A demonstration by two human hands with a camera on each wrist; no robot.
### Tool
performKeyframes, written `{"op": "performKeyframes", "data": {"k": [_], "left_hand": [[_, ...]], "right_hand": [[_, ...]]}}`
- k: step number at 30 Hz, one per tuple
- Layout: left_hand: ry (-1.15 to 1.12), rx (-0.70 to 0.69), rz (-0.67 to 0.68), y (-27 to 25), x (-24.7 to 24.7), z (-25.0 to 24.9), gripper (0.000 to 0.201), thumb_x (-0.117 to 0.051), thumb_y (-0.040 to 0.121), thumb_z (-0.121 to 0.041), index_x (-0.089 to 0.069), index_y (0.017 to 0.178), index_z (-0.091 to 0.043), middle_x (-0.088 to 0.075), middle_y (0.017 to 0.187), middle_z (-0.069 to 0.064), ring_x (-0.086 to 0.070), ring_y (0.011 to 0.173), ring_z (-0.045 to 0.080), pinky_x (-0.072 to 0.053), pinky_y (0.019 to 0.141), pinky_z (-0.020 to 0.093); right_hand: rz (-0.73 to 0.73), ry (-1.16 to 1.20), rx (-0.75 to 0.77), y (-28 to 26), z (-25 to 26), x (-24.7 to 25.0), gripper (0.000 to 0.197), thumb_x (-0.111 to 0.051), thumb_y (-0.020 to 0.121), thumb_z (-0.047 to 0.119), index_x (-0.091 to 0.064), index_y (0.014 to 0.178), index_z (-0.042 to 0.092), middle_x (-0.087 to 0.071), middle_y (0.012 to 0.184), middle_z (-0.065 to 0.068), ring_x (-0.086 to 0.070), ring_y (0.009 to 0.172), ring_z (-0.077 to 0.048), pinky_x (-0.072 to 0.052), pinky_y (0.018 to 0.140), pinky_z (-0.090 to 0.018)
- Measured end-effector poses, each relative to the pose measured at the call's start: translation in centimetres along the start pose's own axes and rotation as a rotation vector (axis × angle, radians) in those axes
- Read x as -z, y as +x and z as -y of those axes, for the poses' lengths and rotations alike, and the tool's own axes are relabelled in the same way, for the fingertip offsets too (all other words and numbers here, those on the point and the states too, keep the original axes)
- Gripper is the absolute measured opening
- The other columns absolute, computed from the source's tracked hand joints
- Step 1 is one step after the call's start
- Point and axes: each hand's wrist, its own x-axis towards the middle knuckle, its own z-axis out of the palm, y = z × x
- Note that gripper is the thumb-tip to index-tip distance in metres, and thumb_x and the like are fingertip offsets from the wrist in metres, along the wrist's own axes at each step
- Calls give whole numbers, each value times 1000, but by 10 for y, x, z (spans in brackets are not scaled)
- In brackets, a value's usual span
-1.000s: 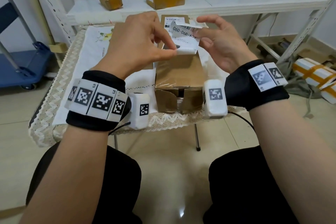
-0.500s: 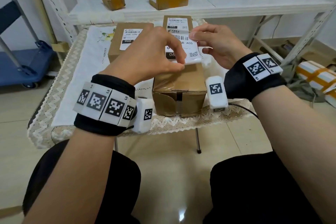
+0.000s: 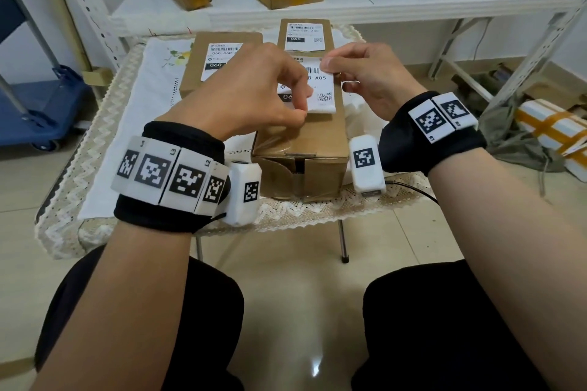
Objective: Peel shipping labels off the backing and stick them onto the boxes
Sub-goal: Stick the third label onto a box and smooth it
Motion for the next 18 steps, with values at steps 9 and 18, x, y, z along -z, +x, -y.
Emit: {"op": "performKeyframes", "data": {"k": [9,18], "left_hand": [[-1,15,29,-1,-1,1,16,-80,76,-13,-70,68,-23,-76,109,-9,-64,110,2,-40,94,21],[-19,31,52,-1,-1,3,23,-81,74,-12,-66,64,-26,-75,111,-11,-63,113,2,-43,96,24]], "right_hand": [[14,44,24,0,-4,0,16,-76,86,0,-73,78,14,-73,78,1,-58,78,-18,-43,61,-19],[-2,54,12,-1,-8,0,15,-77,87,1,-72,78,12,-72,81,-3,-62,74,-14,-46,60,-18]]}}
